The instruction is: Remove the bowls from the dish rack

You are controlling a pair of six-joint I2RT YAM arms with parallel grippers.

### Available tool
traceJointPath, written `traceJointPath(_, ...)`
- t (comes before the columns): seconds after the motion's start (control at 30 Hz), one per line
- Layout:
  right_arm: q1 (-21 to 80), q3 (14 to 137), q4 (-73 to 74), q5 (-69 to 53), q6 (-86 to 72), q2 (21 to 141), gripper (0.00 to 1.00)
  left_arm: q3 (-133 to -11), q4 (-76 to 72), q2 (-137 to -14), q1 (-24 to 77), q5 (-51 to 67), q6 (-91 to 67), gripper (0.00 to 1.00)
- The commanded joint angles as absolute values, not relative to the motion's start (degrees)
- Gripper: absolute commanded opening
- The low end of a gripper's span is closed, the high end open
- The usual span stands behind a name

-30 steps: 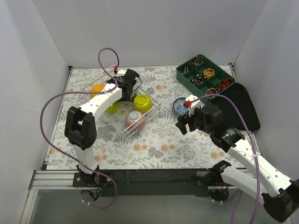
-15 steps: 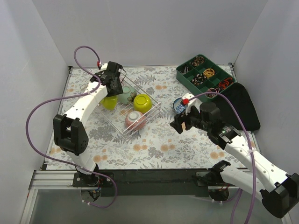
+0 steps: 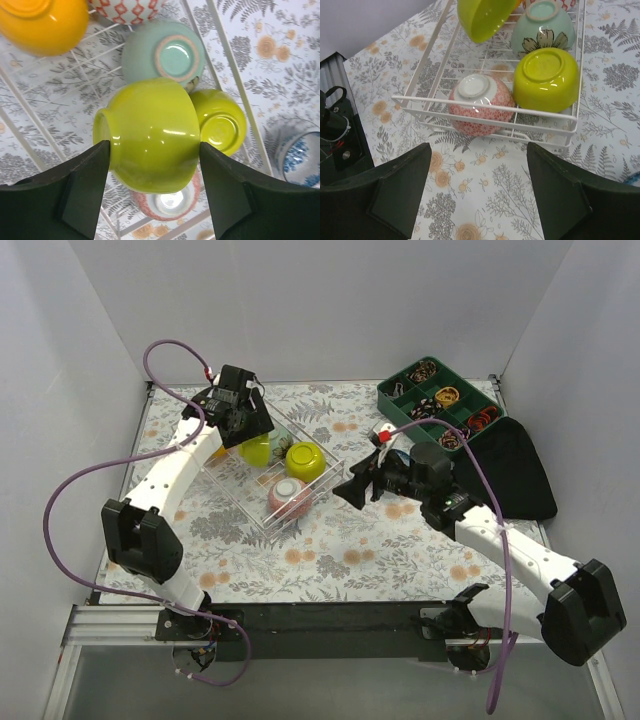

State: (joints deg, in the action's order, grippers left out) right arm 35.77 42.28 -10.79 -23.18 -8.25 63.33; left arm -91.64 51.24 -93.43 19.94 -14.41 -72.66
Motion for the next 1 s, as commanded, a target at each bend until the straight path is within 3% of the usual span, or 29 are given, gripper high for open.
traceJointPath(0.0,36.47,46.31,-23.1,-26.45,-10.19,67.31,0.85,-94.13,49.4,-88.6,19.95,-7.83,-77.33,0.13)
traceJointPath(0.73,39.37,66.62,-30.15,-31.63,-10.11,91.75,0.83,-88.69,40.87,-83.41,21.18,14.58,-90.44,0.1)
traceJointPath(0.87,39.99,68.99,-30.15,-33.4,-10.63,94.48,0.71,-85.62,38.41,-82.01,23.02,15.12,-92.1,0.1)
traceJointPath(0.93,40.08,68.82,-30.06,-34.27,-11.42,94.05,0.53,-83.95,36.31,-81.13,23.73,15.03,-92.81,0.1)
traceJointPath(0.97,40.17,66.99,-29.88,-34.28,-11.6,91.95,0.13,-81.76,34.47,-80.08,24.08,14.94,-92.9,0.1)
